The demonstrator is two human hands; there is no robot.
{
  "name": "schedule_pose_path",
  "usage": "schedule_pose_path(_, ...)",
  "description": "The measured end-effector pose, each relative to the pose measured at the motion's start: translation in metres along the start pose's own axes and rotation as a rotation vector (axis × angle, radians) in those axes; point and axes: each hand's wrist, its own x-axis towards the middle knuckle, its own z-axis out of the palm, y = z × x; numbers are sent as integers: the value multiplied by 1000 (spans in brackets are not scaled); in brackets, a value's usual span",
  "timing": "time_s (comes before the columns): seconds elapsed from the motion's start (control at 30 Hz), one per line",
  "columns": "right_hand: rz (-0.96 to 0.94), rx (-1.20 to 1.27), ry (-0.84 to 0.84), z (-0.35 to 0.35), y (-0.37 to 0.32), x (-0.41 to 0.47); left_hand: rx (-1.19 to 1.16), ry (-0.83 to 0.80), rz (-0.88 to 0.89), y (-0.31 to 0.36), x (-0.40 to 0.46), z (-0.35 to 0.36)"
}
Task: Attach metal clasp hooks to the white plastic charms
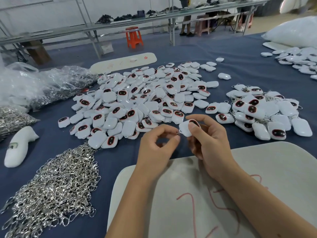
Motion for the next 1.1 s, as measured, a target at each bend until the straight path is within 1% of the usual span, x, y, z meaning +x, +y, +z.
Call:
schedule_pose_path(0.2,19,24,14,0,1,1,48,50,63,-3,0,3)
schedule_pose_path(0.33,-14,-15,24,2,1,-2,266,72,198,-4,0,4)
schedule_pose_path(0.43,-64,-88,-5,2,0,-4,446,79,273,-4,0,2)
schedule_pose_path(0.5,-79,-95,-20,2,1,-4,510,90,301,-4,-1,3)
schedule_pose_path(0.6,-76,-84,9,2,2,-3,455,153,230,-6,-2,8)
schedule_pose_path(0.67,-67,-63,60,1,4,-2,399,169,176,-7,-3,12)
schedule_pose_path(0.83,-85,-19,251,-4,6,6,301,152,70,-4,6,29)
schedule_pose_path(0.93,-109,-18,406,-11,3,11,298,79,15,7,25,48)
schedule_pose_path(1.03,-208,-25,561,-25,-7,15,193,39,16,24,47,74)
schedule_pose_path(1.1,-300,-58,611,-34,-12,17,104,19,-27,32,56,88)
